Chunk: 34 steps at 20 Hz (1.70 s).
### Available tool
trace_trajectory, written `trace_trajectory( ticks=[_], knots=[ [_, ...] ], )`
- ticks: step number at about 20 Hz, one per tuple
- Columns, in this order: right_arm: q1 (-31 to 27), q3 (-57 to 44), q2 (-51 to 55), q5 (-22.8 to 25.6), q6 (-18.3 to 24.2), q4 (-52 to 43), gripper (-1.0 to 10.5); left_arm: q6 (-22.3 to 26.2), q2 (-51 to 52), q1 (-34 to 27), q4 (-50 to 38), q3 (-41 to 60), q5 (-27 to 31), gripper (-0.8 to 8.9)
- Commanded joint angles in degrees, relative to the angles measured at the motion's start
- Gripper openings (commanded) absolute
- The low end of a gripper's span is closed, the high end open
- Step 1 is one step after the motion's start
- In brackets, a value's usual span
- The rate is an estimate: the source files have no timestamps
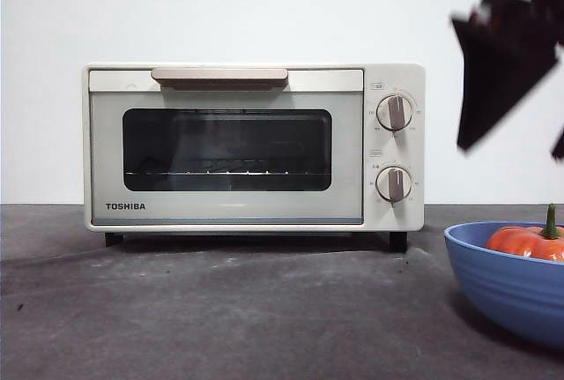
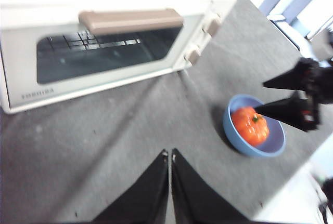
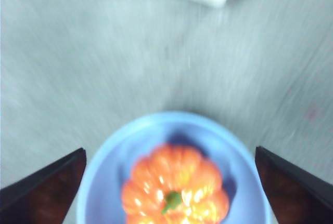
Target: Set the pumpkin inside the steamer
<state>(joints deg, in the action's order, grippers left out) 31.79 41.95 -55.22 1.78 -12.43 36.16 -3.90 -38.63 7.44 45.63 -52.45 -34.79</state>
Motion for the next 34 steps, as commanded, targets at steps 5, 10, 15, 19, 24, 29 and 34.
trace_trajectory(
  ticks=[5, 10, 15, 19, 24, 29, 34],
  knots=[
    [0.3, 7.5, 4.1, -1.8, -0.2, 0.3, 5.2, -7.6, -11.0, 6.9, -19.3, -1.4, 5.8, 0.17],
    [0.3, 8.8, 4.5, -2.3, -0.2, 0.9, 5.2, -6.9, -23.2, 13.3, -28.5, -6.2, 13.4, 0.17],
    [0.3, 8.8, 4.5, -2.4, -0.2, 0.9, 5.2, -2.9, -34.5, 16.0, -30.6, -12.6, 16.0, 0.16],
    [0.3, 8.8, 4.5, -2.4, -0.2, 0.7, 5.2, -0.5, -40.1, 17.3, -30.8, -14.4, 18.7, 0.16],
    [0.3, 8.8, 4.5, -2.4, -0.2, 0.0, 5.2, 0.7, -43.5, 18.3, -31.5, -14.4, 18.8, 0.16],
    [0.3, 8.8, 4.5, -2.4, -0.2, 0.0, 5.2, 2.1, -45.2, 18.9, -30.2, -14.4, 20.2, 0.16],
    [0.3, 8.8, 4.5, -2.4, 0.1, 0.0, 5.2, 2.7, -46.9, 20.0, -24.0, -14.4, 20.1, 0.15]
  ],
)
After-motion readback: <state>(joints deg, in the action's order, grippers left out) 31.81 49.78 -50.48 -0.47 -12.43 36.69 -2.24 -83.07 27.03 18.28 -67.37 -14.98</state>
